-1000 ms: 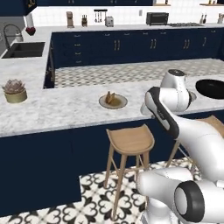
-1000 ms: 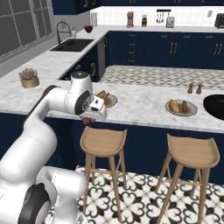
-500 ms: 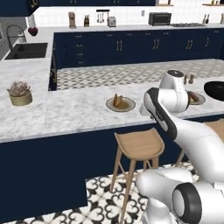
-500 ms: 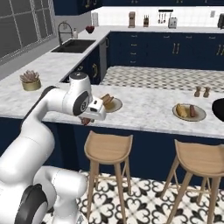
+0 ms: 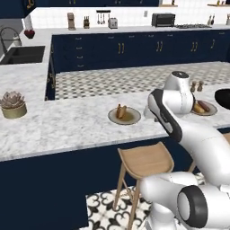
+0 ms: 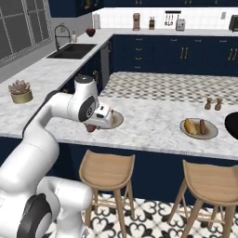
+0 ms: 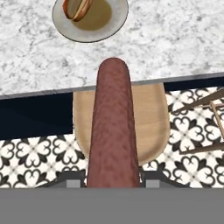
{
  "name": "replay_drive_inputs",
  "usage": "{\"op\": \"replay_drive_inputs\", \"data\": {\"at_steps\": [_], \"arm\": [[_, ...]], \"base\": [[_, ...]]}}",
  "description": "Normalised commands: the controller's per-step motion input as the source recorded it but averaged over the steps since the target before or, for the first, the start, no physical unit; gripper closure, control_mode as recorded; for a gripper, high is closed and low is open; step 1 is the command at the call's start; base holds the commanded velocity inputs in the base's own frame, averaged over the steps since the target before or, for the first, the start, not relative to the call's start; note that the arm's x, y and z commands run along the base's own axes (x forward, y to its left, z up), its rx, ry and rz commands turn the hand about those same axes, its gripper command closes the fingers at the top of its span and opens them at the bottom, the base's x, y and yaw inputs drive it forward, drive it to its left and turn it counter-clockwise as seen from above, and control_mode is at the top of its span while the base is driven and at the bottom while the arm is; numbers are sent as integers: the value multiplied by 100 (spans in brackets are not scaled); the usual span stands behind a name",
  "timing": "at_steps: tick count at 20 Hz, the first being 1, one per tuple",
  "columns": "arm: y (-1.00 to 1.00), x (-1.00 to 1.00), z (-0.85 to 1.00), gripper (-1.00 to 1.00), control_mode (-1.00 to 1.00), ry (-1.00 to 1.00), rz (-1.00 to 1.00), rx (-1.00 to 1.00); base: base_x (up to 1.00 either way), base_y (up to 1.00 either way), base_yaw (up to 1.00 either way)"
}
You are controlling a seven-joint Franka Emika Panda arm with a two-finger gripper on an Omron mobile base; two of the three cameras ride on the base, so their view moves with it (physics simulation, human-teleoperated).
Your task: Place one bun and one sausage from the bowl on each plate.
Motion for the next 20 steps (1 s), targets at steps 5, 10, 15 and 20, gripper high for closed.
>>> {"op": "replay_drive_inputs", "data": {"at_steps": [5,10,15,20], "arm": [[0,0,0,100,100,0,0,0],[0,0,0,100,100,0,0,0],[18,80,-1,100,-100,0,0,0],[7,100,-9,100,-100,0,0,0]], "base": [[52,-5,0],[63,0,0],[16,1,0],[0,0,0]]}}
